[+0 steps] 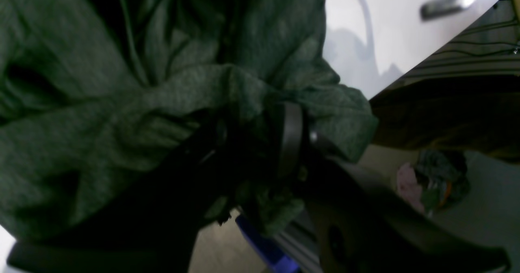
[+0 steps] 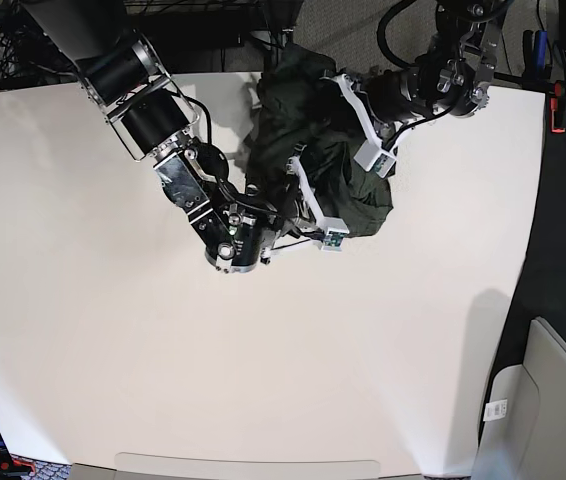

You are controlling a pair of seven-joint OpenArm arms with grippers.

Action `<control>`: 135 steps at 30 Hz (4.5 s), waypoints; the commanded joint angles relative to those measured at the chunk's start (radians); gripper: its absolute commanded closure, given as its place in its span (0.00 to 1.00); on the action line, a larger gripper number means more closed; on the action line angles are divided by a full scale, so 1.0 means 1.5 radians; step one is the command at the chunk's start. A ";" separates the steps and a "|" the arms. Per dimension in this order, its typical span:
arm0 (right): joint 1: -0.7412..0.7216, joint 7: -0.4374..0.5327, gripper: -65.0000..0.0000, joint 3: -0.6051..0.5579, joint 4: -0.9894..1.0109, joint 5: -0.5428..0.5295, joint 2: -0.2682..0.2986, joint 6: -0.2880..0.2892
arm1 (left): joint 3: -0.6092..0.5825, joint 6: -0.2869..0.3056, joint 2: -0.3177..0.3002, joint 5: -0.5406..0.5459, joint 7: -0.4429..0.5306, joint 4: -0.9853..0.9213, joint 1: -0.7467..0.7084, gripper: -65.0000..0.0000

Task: Fold the T-shirt properly
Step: 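Grasp the bundle with both grippers and fold it over itself, then press the folded green bundle down with both grippers, then release the left, then grasp the bundle's edges with both grippers and pull them apart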

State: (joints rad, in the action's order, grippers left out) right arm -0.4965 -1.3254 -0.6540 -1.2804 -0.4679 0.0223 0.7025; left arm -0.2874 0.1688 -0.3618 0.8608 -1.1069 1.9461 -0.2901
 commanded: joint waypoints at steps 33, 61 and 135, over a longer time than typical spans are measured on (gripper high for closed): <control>0.046 -0.012 0.92 0.187 -0.033 0.075 0.052 -0.003 | 0.028 0.003 -0.088 0.011 -0.003 0.058 0.120 0.80; 0.062 -0.012 0.92 0.239 -0.035 0.074 0.050 -0.003 | -0.109 0.004 0.085 0.088 0.096 -0.092 0.197 0.80; 0.079 -0.011 0.92 0.419 -0.154 -0.056 0.162 -0.003 | -0.128 0.003 0.050 0.015 0.188 0.035 0.016 0.80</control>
State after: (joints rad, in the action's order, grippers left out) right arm -0.3538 -1.3521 -0.0284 -1.4982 -0.5331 0.2600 0.6960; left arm -0.4789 0.1665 -0.2821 0.8745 -0.8402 1.9835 -0.2764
